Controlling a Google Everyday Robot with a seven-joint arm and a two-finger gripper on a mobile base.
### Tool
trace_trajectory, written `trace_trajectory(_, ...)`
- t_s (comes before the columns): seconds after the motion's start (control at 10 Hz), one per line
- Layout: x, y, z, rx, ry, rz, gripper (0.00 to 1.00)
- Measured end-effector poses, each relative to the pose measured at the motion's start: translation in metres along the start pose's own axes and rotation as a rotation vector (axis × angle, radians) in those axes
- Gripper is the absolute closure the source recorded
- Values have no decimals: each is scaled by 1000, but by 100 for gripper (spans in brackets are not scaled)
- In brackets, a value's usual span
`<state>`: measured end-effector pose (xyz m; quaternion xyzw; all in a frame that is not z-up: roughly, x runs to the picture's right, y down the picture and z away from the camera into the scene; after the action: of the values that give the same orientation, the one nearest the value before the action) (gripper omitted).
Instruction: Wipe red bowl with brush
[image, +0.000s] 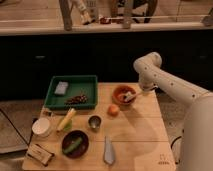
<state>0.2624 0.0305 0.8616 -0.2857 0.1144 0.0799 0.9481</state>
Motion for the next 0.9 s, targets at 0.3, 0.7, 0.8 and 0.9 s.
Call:
trace_trajectory(0.3, -4, -31, -2, 21, 5, 45, 100)
trace_trajectory(0.7, -39, -25, 0, 24, 2, -20, 100)
trace_trajectory(0.8, -45, -19, -1, 26, -4, -43, 100)
trace_trajectory(0.9, -46, -7, -4, 28, -7, -74, 100)
